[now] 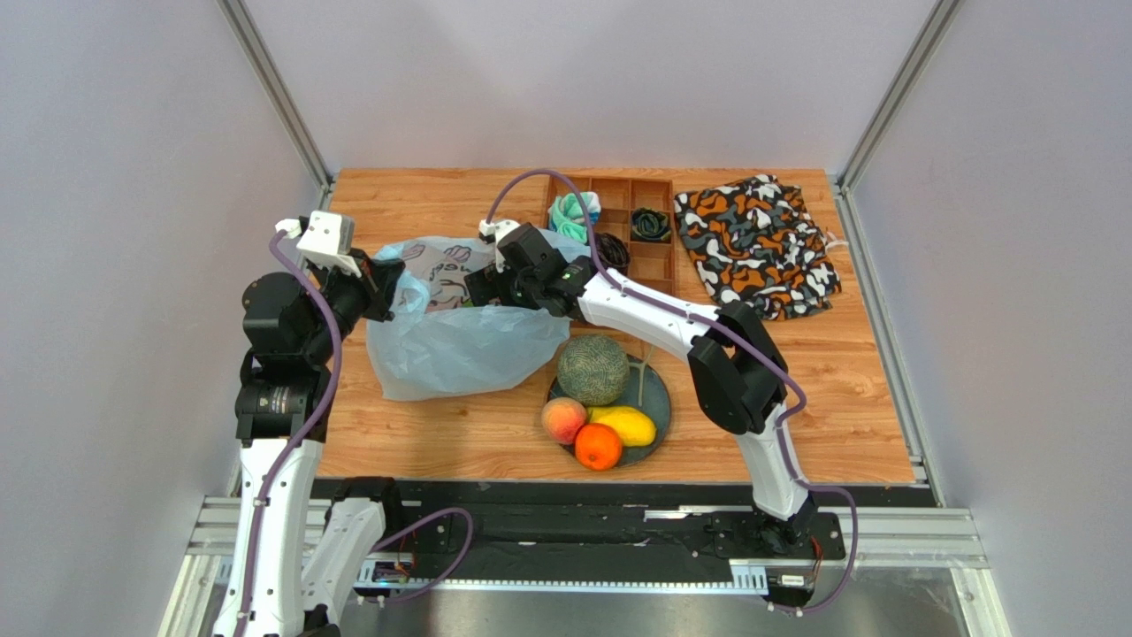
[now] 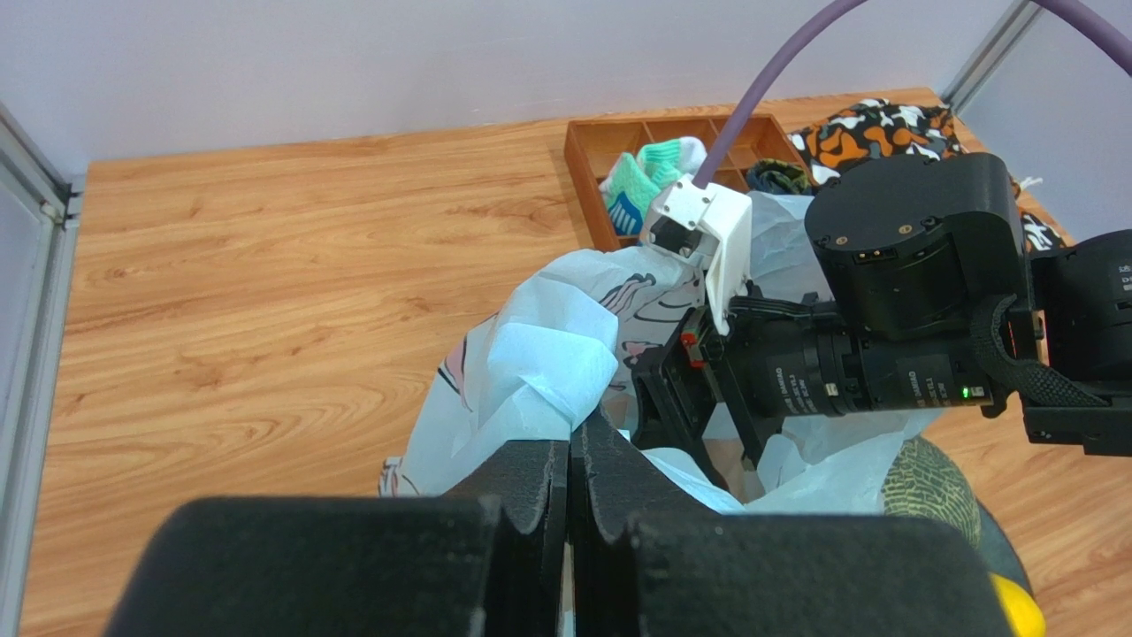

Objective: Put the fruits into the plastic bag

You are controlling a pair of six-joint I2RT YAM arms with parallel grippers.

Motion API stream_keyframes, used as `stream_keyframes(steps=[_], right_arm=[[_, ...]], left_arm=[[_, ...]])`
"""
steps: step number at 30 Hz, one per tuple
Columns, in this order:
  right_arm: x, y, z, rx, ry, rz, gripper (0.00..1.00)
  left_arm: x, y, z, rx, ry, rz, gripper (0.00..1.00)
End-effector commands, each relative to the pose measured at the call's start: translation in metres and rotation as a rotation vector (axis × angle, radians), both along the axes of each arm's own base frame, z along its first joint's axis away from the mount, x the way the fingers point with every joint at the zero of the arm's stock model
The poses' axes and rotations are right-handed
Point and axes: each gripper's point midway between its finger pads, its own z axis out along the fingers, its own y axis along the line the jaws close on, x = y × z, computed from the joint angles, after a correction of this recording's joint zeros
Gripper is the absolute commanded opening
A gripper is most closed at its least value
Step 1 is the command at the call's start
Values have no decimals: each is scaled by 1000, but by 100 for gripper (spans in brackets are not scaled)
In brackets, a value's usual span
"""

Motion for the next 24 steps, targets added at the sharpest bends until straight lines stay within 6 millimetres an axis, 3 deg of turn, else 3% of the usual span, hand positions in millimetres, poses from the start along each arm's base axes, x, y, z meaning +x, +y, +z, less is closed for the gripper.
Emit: stream_keyframes(steps=[1, 5, 9, 11, 15, 19, 20, 22, 24], right_arm=[[-3, 19, 46, 126, -47, 59, 98], [-18, 27, 75, 205, -40, 130, 96], [-36, 31, 117, 319, -56, 213, 95], [-49, 30, 150, 393, -89, 265, 95], [-65, 22, 195, 487, -146, 314, 94], [-75, 6, 229, 533, -205, 321, 93], [-79, -3, 246, 555, -233, 318, 93], [-79, -16, 259, 571, -260, 298, 92], [-81, -43, 281, 593, -320, 266, 91]], left_arm=[[-3, -2, 10, -6, -29, -7, 0], [-3, -2, 10, -6, -30, -7, 0], [-3, -2, 11, -5, -33, -9, 0], [-3, -2, 11, -8, -32, -8, 0], [-4, -3, 11, -7, -33, -12, 0], [-3, -3, 11, -9, -32, -10, 0], [-3, -3, 11, -9, -33, -11, 0], [-4, -3, 12, -9, -35, -11, 0], [-3, -4, 10, -8, -30, -15, 0]])
